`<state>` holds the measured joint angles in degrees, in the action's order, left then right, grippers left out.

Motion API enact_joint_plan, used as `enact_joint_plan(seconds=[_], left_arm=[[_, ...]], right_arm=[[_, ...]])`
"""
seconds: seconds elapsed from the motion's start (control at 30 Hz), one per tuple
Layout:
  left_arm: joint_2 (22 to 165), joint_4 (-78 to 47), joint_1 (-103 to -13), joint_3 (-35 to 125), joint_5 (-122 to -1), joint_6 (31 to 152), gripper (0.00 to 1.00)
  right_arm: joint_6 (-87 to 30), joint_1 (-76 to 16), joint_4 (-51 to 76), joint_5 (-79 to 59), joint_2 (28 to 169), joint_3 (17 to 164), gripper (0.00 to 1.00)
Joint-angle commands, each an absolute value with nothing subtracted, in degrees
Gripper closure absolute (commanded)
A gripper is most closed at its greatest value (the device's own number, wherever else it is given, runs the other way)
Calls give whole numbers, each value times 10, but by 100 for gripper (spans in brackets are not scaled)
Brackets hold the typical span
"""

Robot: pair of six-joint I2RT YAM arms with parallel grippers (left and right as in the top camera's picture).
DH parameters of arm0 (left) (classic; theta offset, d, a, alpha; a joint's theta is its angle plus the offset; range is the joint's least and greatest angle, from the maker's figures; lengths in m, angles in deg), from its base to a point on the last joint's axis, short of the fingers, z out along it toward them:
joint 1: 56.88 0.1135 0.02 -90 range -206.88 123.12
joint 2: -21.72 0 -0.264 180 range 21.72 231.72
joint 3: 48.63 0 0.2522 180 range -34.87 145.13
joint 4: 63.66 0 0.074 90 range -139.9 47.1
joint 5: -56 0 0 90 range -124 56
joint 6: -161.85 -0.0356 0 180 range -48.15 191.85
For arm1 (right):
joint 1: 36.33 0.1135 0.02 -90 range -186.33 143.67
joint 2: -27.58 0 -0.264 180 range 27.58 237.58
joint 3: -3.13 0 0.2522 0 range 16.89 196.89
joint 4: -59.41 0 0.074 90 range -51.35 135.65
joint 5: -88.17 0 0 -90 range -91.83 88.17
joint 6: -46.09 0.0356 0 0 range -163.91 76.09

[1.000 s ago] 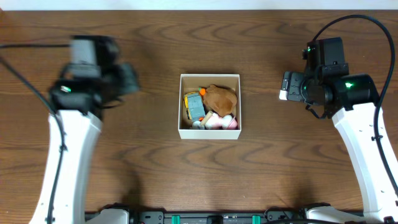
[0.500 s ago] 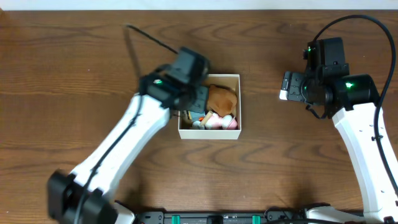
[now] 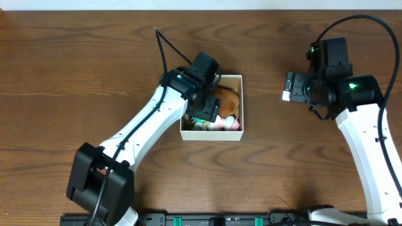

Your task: Pack container

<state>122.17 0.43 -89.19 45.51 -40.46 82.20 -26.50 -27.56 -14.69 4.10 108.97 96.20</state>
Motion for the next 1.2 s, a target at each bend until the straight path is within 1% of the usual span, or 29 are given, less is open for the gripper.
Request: enact_joint_plan(seconds=[0.0, 0.13, 0.27, 0.3, 0.37, 0.4, 0.43, 0.47, 0.57, 0.63, 0.77, 0.87, 1.0, 1.17], left_arm=[[1188, 6, -889, 457, -383, 819, 10], [1142, 8, -886, 457, -325, 820, 9], [1097, 11, -860, 457, -315, 829, 8], [1087, 15, -850, 457, -315, 831, 2], [1069, 22, -828, 457, -315, 831, 2], [1061, 27, -814, 457, -315, 831, 2], [1053, 30, -799, 457, -313, 830, 2], [1047, 29, -786, 457, -308, 830, 2], [1029, 17, -735, 457, -284, 830, 2], [1023, 3, -700, 457, -283, 831, 2], [1023, -10, -644, 457, -284, 831, 2], [1023, -20, -620, 457, -284, 823, 2], [997, 1, -597, 457, -284, 833, 2], [909, 4, -596, 443, -284, 806, 2]], right_arm=[[-264, -279, -148, 44, 1093, 959, 16], [-268, -279, -148, 44, 1093, 959, 16], [-268, -279, -148, 44, 1093, 959, 16], [-271, -279, -148, 44, 1093, 959, 16], [-276, -279, -148, 45, 1093, 959, 15], [-277, -279, -147, 46, 1093, 959, 14], [-277, -279, -143, 50, 1093, 959, 1], [-277, -279, -135, 54, 1093, 959, 1], [-277, -279, -105, 67, 1093, 959, 1], [-277, -279, -78, 99, 1093, 959, 1], [-283, -279, -42, 104, 1093, 959, 1], [-297, -279, -15, 105, 1093, 959, 1], [-302, -279, 12, 123, 1075, 959, 1], [-288, -278, 4, 128, 1007, 947, 2]])
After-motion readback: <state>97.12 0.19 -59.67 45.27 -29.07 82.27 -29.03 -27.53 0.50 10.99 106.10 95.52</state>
